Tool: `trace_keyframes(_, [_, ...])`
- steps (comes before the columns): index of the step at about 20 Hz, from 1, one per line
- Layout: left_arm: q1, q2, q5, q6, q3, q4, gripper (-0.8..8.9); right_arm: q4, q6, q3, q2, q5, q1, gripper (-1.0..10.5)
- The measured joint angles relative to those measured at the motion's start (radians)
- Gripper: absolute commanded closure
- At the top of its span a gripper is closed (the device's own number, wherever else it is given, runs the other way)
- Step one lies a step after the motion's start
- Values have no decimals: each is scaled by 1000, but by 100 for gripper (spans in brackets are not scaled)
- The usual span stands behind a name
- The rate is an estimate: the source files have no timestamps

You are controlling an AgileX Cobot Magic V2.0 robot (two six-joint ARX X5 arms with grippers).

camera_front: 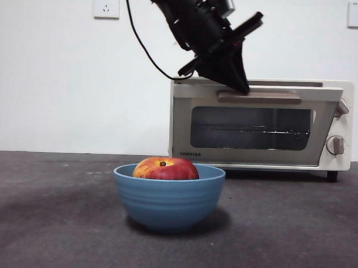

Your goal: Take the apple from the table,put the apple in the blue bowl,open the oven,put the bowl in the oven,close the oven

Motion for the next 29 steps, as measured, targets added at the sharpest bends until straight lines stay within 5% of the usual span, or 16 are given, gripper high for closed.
trace_keyframes(14, [-103,17,-106,-110,-90,-27,819,-379,18,350,-137,198,0,954])
trace_keyframes(29, [-147,35,-159,-173,-255,51,819,-396,18,383,-137,237,0,954])
